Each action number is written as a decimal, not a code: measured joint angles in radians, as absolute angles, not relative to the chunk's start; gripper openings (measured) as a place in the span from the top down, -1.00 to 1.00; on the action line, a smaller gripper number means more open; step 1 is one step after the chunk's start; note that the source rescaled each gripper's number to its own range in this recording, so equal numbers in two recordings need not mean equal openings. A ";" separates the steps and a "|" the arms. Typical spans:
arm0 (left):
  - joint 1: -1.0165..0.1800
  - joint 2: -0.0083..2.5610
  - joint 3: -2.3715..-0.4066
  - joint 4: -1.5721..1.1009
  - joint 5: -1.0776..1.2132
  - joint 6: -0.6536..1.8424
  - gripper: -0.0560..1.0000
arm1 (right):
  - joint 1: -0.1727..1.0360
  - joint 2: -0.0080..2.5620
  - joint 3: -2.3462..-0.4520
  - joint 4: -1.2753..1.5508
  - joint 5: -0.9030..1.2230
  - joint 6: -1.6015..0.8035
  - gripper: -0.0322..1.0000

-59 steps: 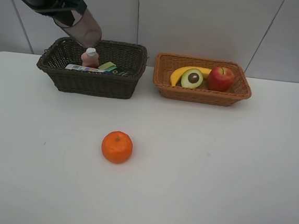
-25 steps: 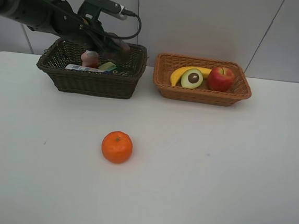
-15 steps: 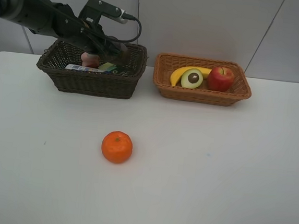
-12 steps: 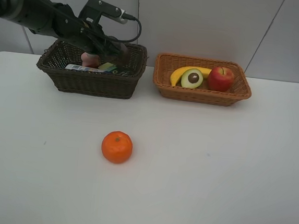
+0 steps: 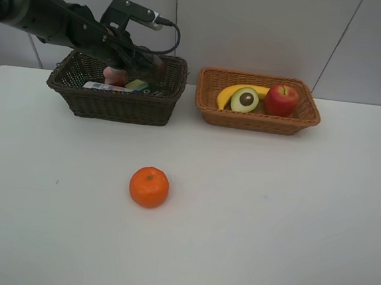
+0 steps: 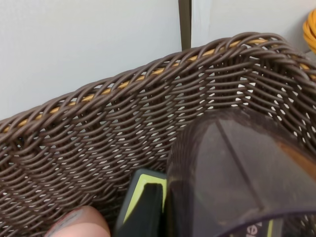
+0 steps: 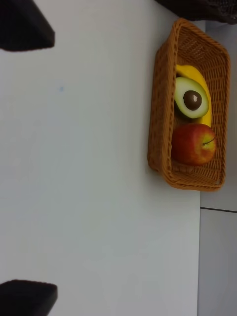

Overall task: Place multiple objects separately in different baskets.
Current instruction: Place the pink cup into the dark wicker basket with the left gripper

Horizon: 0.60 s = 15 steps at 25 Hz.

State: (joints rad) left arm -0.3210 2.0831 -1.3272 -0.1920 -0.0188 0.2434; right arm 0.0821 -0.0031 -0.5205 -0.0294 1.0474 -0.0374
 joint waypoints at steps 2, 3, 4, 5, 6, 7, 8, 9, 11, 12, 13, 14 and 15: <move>-0.321 2.083 -1.327 -0.192 -0.018 0.255 0.71 | 0.082 -0.003 -0.521 -0.029 1.047 -0.037 -0.95; -0.321 2.083 -1.327 -0.192 -0.018 0.269 0.59 | 0.082 -0.003 -0.521 -0.029 1.047 -0.037 -0.95; -0.321 2.083 -1.327 -0.191 -0.018 0.288 0.39 | 0.082 -0.003 -0.521 -0.029 1.047 -0.037 -0.95; -0.321 2.083 -1.327 -0.191 -0.018 0.309 0.15 | 0.082 -0.003 -0.521 -0.029 1.047 -0.037 -0.95; -0.321 2.083 -1.327 -0.191 -0.016 0.322 -0.14 | 0.082 -0.003 -0.521 -0.029 1.047 -0.037 -0.95; -0.321 2.083 -1.327 -0.191 -0.016 0.329 -0.37 | 0.082 -0.003 -0.521 -0.029 1.047 -0.037 -0.95; -0.321 2.083 -1.327 -0.191 -0.016 0.334 -0.62 | 0.082 -0.003 -0.521 -0.029 1.047 -0.037 -0.95; -0.321 2.083 -1.327 -0.191 -0.016 0.336 -0.79 | 0.082 -0.003 -0.521 -0.029 1.047 -0.037 -0.95; -0.321 2.083 -1.327 -0.191 -0.016 0.340 -0.93 | 0.082 -0.003 -0.521 -0.029 1.047 -0.037 -0.95; -0.321 2.083 -1.327 -0.191 -0.016 0.341 -0.96 | 0.082 -0.003 -0.521 -0.029 1.047 -0.037 -0.95; -0.321 2.083 -1.327 -0.191 -0.016 0.341 -0.97 | 0.082 -0.003 -0.521 -0.029 1.047 -0.037 -0.95; -0.321 2.083 -1.327 -0.191 -0.016 0.343 -0.98 | 0.082 -0.003 -0.521 -0.029 1.047 -0.037 -0.95; -0.321 2.083 -1.327 -0.191 -0.016 0.344 -0.99 | 0.082 -0.003 -0.521 -0.029 1.047 -0.037 -0.95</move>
State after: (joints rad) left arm -0.3210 2.0831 -1.3272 -0.1912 -0.0159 0.3437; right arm 0.0821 -0.0031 -0.5205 -0.0294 1.0474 -0.0374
